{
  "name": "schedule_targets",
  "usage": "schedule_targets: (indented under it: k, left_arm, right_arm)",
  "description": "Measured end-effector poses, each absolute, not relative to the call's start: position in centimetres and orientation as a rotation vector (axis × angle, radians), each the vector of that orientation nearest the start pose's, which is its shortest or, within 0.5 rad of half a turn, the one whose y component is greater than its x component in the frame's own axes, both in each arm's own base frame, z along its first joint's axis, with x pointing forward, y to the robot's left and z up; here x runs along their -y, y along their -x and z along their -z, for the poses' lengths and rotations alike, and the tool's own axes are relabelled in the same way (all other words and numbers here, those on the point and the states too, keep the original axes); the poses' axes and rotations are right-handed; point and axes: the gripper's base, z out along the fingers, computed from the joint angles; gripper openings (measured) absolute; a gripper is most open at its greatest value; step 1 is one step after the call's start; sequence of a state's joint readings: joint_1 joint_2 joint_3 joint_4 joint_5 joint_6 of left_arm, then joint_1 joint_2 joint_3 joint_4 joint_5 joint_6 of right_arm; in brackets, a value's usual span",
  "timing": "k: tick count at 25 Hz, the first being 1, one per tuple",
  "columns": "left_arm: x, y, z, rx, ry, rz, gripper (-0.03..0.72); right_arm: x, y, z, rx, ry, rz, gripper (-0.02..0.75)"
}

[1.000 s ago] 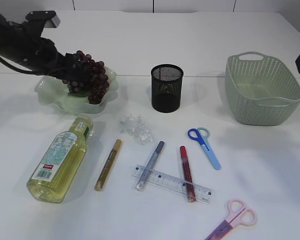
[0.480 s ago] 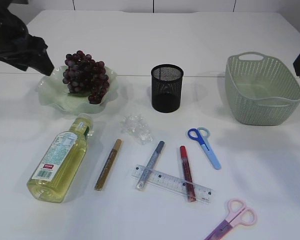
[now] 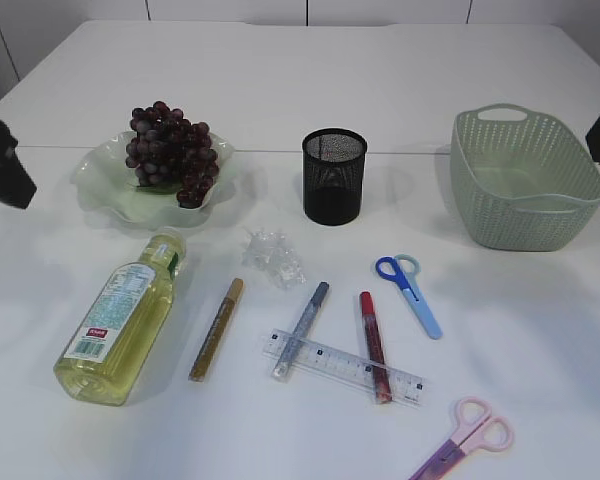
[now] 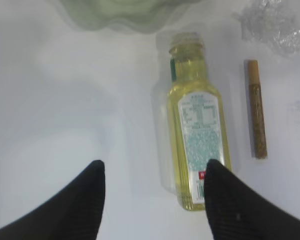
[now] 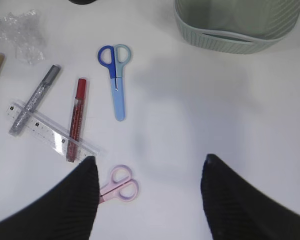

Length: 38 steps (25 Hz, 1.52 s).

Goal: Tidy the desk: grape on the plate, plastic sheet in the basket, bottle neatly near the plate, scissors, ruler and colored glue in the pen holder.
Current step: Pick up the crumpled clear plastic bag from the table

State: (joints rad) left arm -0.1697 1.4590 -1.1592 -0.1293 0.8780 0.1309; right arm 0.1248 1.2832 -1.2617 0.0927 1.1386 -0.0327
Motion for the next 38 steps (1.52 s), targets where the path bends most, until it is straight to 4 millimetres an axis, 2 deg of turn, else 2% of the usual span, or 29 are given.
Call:
schedule_targets:
  k: [5,8,13,18,23,29,34,38]
  left_arm:
    - [5.4,-26.2,-29.3,-2.673,-0.289,0.182,0.449]
    - [5.3,-25.1,-29.5,-2.678,-0.281,0.19,0.449]
    - [5.4,-24.4,-29.3,-2.725,-0.254,0.226,0.448]
    - [5.6,-24.1,-29.2,-2.76,-0.235,0.277,0.472]
    - [5.8,-24.0,-29.2,-2.766,-0.225,0.305,0.439]
    - [5.8,-24.0,-29.2,-2.768,-0.225,0.305,0.424]
    - [5.8,-24.1,-29.3,-2.756,-0.222,0.306,0.424]
    - [5.8,-24.2,-29.3,-2.743,-0.219,0.305,0.424]
  right_arm:
    - [-4.2,-24.6,-36.4,-2.637,0.174,-0.217,0.502]
    - [-4.7,-24.8,-36.4,-2.621,0.17,-0.259,0.496]
    - [-7.6,-26.1,-34.9,-2.651,0.291,-0.302,0.489]
    - [-11.6,-29.1,-33.4,-2.69,0.424,-0.337,0.489]
    - [-15.2,-33.2,-32.3,-2.698,0.475,-0.395,0.489]
    - [-18.6,-37.7,-29.8,-2.707,0.506,-0.443,0.489]
    - [-21.2,-40.1,-27.9,-2.685,0.591,-0.461,0.489]
    - [-22.8,-41.4,-26.1,-2.646,0.728,-0.464,0.489]
